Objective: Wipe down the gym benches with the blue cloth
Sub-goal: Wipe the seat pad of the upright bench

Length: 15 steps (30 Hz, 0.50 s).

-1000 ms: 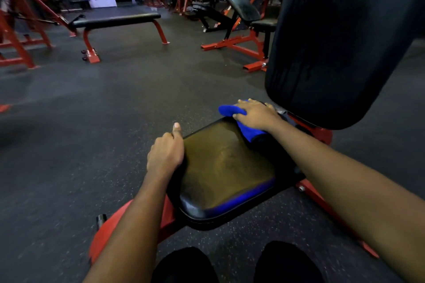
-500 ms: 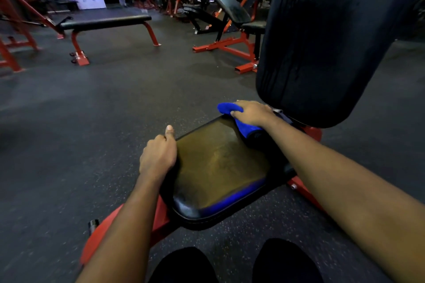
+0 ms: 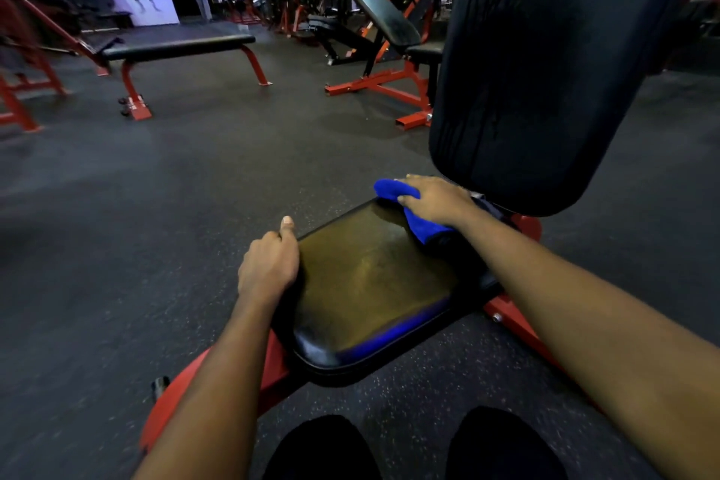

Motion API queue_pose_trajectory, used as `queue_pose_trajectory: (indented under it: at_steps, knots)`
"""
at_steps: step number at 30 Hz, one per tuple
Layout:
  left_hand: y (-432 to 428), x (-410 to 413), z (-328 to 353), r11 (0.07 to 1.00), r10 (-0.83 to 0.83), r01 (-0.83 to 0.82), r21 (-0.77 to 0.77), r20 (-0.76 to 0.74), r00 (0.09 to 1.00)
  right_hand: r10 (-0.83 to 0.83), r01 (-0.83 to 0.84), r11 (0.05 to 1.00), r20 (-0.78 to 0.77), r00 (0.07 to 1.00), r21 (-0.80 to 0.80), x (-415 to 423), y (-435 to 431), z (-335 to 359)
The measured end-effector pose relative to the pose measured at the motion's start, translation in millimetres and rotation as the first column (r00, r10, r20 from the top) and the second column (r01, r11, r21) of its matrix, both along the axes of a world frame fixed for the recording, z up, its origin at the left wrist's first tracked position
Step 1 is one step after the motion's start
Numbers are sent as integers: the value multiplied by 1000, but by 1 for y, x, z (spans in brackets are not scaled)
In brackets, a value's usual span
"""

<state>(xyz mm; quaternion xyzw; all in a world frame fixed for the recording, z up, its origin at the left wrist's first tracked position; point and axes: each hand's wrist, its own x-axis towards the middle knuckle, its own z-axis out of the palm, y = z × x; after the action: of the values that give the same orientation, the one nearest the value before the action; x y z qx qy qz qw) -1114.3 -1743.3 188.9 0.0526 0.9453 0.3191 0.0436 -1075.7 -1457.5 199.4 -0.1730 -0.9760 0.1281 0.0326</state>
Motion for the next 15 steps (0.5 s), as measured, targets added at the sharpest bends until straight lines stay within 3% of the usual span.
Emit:
queue_pose_trajectory:
  at_steps: [7, 12, 15]
  knots:
    - [0, 4, 2, 1000, -3, 3, -4, -3, 1000, -120, 123, 991, -65, 991, 50, 81, -5, -23]
    - [-1, 8, 2, 1000, -2, 2, -22, -8, 1000, -99, 98, 995, 17, 995, 22, 63, -4, -8]
    - [-2, 7, 1, 1000, -12, 12, -19, -6, 1000, -121, 120, 993, -38, 992, -16, 73, -8, -11]
